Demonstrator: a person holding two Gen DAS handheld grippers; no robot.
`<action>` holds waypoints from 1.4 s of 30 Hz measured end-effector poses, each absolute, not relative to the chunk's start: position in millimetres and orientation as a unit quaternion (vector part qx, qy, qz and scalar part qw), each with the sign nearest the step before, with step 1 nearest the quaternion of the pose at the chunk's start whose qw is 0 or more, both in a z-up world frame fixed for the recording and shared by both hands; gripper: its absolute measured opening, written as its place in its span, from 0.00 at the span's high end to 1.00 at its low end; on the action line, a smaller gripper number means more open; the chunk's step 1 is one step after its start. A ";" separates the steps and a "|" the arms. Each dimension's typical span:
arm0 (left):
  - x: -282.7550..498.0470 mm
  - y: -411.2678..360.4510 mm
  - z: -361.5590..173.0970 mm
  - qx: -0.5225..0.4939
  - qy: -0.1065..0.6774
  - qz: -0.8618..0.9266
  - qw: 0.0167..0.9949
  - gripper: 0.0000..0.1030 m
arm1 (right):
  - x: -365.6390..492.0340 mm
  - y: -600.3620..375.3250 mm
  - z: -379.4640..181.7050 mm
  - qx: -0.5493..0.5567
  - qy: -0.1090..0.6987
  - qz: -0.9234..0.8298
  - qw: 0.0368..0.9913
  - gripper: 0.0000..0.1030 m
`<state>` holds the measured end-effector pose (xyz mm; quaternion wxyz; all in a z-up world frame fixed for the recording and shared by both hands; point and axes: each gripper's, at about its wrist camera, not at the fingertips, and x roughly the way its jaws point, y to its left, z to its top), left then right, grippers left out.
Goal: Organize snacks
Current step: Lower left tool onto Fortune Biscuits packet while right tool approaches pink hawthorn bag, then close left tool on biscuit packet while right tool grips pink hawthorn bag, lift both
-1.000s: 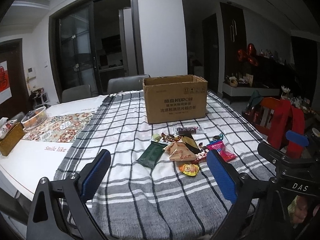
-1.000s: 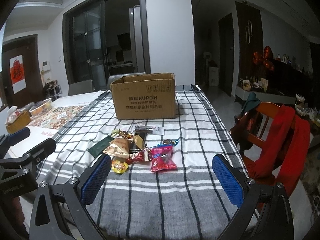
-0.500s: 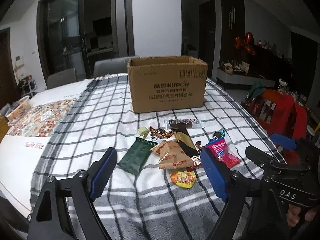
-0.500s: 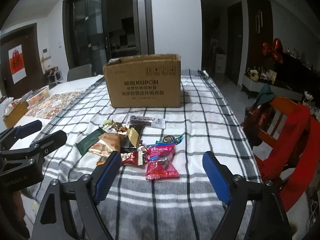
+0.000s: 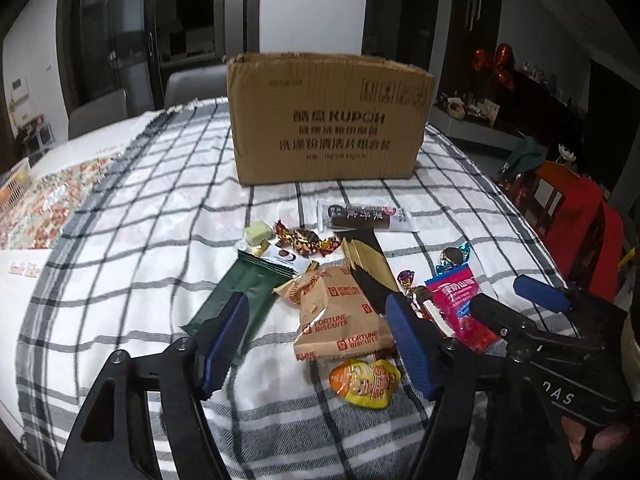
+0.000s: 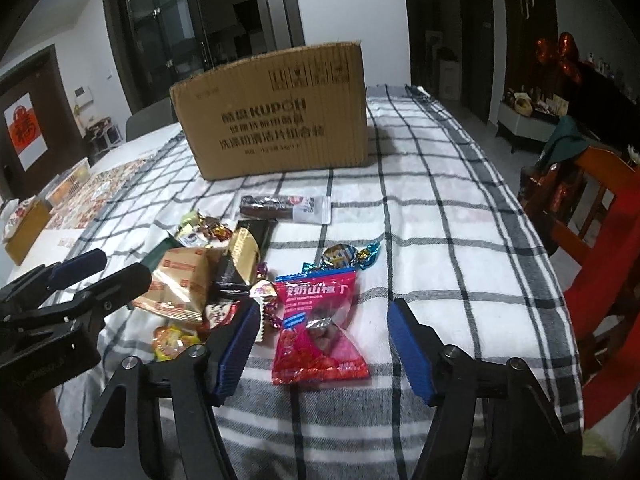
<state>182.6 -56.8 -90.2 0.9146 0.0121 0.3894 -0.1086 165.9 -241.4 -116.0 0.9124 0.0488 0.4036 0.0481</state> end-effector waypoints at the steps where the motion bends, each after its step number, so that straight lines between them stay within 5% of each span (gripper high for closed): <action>1: 185.6 -57.4 -92.5 0.010 0.393 -0.110 0.913 0.32 | 168.5 -241.8 -118.3 0.051 0.407 0.049 0.911 0.38; 22: 217.8 -69.2 -128.9 -0.022 0.461 -0.128 0.878 0.46 | 188.8 -233.3 -138.9 0.034 0.436 0.061 0.897 0.49; 28: 216.3 -67.0 -128.5 -0.024 0.458 -0.129 0.879 0.51 | 184.2 -225.4 -138.1 0.004 0.426 0.064 0.902 0.63; 42: 195.6 -65.1 -102.2 -0.009 0.415 -0.143 0.899 0.58 | 169.7 -228.1 -111.4 0.017 0.395 0.065 0.916 0.64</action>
